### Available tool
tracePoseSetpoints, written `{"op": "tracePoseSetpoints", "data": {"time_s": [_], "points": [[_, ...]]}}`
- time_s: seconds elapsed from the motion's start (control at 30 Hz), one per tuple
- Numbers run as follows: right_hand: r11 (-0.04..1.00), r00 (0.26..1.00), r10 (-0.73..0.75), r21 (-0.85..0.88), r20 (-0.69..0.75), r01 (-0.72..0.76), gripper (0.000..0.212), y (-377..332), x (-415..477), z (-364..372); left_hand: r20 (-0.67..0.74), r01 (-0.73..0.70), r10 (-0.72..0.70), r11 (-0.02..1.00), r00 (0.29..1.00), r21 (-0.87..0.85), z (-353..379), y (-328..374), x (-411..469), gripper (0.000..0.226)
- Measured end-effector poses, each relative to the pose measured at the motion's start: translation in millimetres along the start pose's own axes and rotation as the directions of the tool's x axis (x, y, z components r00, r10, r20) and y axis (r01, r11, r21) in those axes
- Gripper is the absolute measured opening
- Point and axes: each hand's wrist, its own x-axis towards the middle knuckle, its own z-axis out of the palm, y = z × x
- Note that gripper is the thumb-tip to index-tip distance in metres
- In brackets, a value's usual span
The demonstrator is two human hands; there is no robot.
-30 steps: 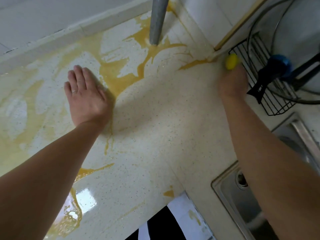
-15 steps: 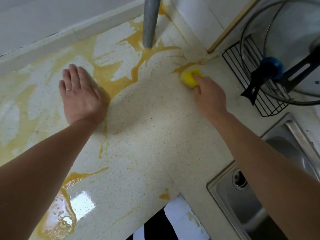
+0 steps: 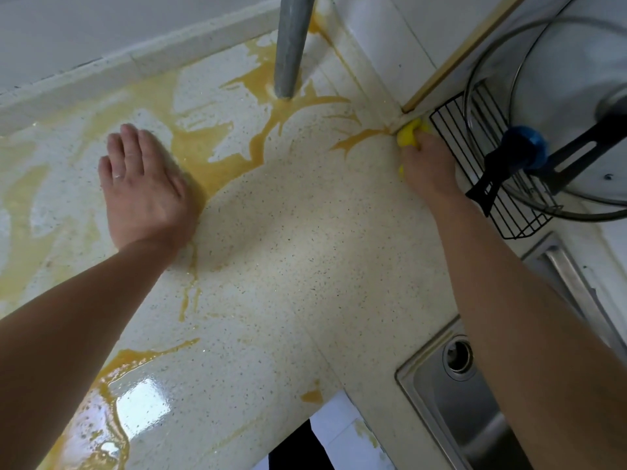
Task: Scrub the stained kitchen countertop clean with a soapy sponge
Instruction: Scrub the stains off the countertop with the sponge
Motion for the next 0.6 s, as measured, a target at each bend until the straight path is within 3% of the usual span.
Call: {"op": "tracePoseSetpoints", "data": {"time_s": [0.07,0.13,0.23,0.27,0.37,0.43,0.5,0.6], "points": [[0.976,0.991,0.073,0.196,0.109,-0.093,0.03,-6.8,-11.9,-4.6,-0.002,-0.002,0.002,1.0,1.0,0.005,0.4,-0.3,0.5,0.066],[0.889,0.96,0.191,0.379,0.205,-0.257,0.009,-7.4,-21.9,-11.0,-0.003,-0.001,0.001,1.0,1.0,0.011,1.2,-1.1,1.3,0.065],[0.675,0.895,0.372,0.59,0.247,-0.443,0.016,5.9,-26.8,-18.4,0.007,-0.002,0.002,1.0,1.0,0.011,1.6,-1.6,1.5,0.066],[0.658,0.877,0.419,0.587,0.234,-0.471,0.017,10.6,-25.3,-19.9,0.005,-0.002,0.002,1.0,1.0,0.01,1.3,-1.4,1.5,0.066],[0.851,0.891,0.449,0.271,0.071,-0.451,0.032,20.3,-21.6,-24.1,0.001,-0.005,0.005,1.0,1.0,0.0,0.5,-1.4,0.7,0.066],[0.94,0.933,0.336,-0.024,-0.127,-0.342,0.048,21.6,-27.4,-21.8,-0.005,-0.009,0.009,1.0,1.0,-0.005,1.0,-1.6,0.6,0.066],[0.954,0.961,0.085,-0.257,-0.262,-0.155,0.052,16.6,-36.1,-10.5,-0.014,-0.009,0.009,1.0,1.0,-0.011,1.7,-1.9,0.9,0.065],[0.873,0.965,-0.146,-0.488,-0.218,0.022,0.056,11.2,-40.2,13.0,-0.022,-0.01,0.009,1.0,1.0,-0.013,2.5,-2.7,2.0,0.064]]}}
